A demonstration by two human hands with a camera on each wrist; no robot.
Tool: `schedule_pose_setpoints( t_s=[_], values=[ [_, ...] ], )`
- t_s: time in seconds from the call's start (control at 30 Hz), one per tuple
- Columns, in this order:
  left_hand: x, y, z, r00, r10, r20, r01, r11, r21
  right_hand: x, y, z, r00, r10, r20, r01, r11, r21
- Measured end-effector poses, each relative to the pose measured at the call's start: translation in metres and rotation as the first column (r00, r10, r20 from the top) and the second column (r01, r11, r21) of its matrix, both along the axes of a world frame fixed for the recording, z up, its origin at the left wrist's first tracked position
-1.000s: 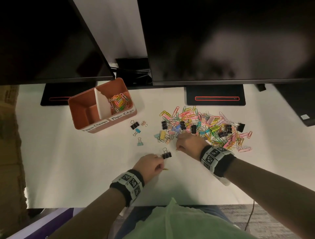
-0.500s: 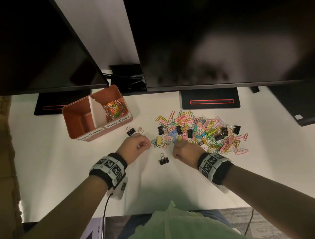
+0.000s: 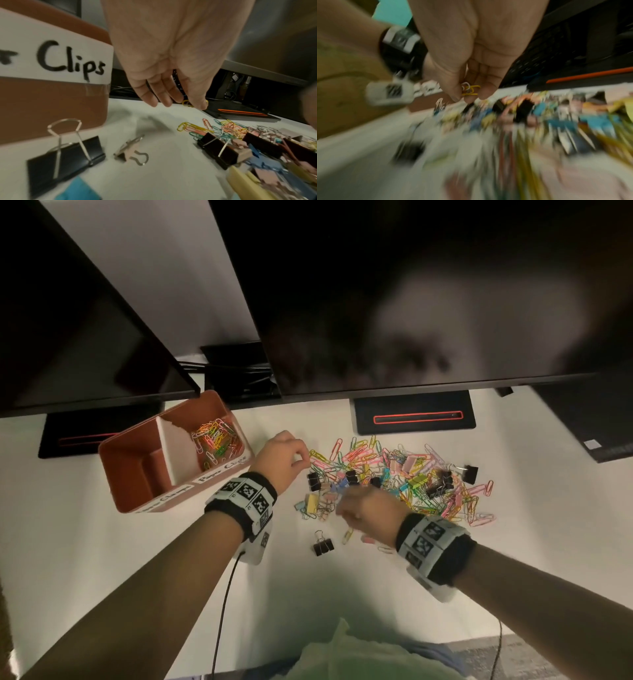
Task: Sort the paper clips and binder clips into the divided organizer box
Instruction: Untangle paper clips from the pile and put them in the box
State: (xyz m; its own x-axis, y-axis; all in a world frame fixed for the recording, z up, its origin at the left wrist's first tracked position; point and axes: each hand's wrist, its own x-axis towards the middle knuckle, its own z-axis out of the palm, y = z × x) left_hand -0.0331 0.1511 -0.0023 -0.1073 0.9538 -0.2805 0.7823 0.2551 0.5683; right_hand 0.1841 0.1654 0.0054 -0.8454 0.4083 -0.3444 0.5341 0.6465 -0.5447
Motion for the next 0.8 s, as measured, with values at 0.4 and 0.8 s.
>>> schedule_pose_setpoints(
  t_s=[0.4, 0.8],
  values=[
    [0.000, 0.026, -0.020, 0.964, -0.264, 0.010, 0.264, 0.960, -0.089, -0.059, 0.095, -0.009, 0.986, -0.064, 0.152, 0.070, 0.997, -0.035],
    [0.006, 0.017, -0.023, 0.989, -0.138, 0.058, 0.145, 0.980, -0.136, -0.060, 0.074, -0.022, 0.977, -0.103, 0.186, 0.097, 0.994, 0.042]
  ],
)
